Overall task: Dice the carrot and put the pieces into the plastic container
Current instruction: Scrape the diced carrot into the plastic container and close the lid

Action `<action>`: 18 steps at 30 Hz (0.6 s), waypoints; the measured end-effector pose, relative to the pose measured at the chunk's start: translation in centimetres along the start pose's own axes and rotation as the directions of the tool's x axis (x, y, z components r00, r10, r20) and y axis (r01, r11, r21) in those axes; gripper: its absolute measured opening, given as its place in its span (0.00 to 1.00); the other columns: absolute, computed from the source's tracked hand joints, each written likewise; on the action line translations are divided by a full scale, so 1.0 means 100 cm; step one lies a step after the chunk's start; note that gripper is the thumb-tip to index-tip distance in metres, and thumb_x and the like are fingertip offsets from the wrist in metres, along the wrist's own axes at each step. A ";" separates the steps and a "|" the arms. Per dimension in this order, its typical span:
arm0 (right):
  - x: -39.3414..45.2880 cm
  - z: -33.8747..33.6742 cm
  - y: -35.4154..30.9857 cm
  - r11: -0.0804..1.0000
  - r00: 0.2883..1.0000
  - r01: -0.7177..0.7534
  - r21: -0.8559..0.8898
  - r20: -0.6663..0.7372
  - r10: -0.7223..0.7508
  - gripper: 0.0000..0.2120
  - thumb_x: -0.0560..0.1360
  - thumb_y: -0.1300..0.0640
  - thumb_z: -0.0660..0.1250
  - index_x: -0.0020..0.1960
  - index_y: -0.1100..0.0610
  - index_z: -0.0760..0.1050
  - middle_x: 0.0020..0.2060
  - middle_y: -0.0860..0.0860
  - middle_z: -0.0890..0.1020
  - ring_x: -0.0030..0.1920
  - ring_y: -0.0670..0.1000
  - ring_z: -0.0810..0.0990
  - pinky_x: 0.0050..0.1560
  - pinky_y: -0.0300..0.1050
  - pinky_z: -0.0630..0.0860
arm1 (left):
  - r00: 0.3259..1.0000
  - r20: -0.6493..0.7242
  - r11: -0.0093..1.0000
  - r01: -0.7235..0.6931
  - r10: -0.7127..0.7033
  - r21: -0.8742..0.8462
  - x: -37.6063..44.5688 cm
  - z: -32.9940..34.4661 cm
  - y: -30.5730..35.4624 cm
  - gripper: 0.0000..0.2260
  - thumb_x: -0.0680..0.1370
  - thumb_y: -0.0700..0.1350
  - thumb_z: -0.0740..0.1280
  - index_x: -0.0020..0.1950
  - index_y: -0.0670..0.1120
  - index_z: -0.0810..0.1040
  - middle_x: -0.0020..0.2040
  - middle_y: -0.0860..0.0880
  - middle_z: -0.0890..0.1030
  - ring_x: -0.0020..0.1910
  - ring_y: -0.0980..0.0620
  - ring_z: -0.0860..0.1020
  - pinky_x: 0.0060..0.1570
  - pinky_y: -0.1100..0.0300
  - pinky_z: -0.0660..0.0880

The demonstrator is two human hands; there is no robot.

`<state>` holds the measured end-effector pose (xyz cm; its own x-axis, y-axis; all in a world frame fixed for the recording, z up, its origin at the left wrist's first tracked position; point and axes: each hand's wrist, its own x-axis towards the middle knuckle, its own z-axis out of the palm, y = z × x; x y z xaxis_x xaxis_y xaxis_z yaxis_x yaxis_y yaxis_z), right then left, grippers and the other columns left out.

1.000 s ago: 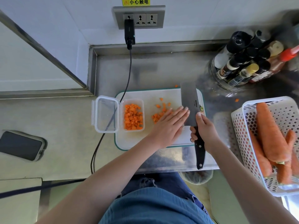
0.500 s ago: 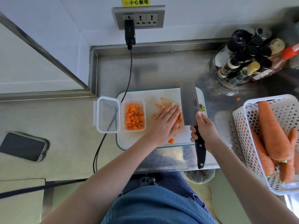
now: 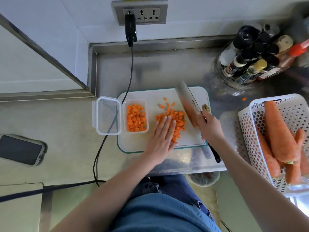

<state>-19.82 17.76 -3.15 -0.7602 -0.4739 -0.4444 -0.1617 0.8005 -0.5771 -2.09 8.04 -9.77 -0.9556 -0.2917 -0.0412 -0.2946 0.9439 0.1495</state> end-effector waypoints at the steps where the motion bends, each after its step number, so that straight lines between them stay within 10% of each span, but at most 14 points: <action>1: -0.004 0.003 0.005 1.000 1.000 0.003 0.010 0.010 -0.003 0.14 0.81 0.50 0.55 0.41 0.56 0.70 0.31 0.54 0.74 0.26 0.54 0.73 0.21 0.39 0.68 | 1.000 0.006 1.000 0.024 -0.024 -0.006 0.004 -0.001 -0.006 0.33 0.80 0.60 0.47 0.77 0.39 0.45 0.77 0.40 0.45 0.76 0.42 0.44 0.73 0.47 0.46; 6: -0.028 0.017 0.028 0.986 0.997 -0.059 0.157 -0.043 0.067 0.17 0.81 0.47 0.55 0.39 0.57 0.70 0.26 0.53 0.71 0.27 0.55 0.70 0.32 0.58 0.75 | 0.994 -0.006 0.993 0.109 -0.110 -0.043 0.024 -0.001 -0.012 0.32 0.81 0.59 0.46 0.77 0.39 0.46 0.77 0.38 0.49 0.76 0.42 0.47 0.74 0.48 0.50; 18: -0.076 0.072 0.006 0.847 0.972 -0.171 0.503 -0.055 0.229 0.19 0.83 0.50 0.52 0.41 0.62 0.67 0.22 0.58 0.73 0.20 0.56 0.72 0.20 0.42 0.68 | 0.990 -0.110 0.960 0.050 -0.083 -0.275 0.051 0.006 0.013 0.31 0.79 0.58 0.55 0.75 0.40 0.57 0.74 0.39 0.61 0.74 0.40 0.55 0.71 0.39 0.53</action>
<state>-9.60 19.18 -5.08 -0.8103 -0.2576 -0.5263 0.3095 0.5745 -0.7577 -7.39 7.88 -10.41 -0.9215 -0.3845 0.0558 -0.3293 0.8490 0.4132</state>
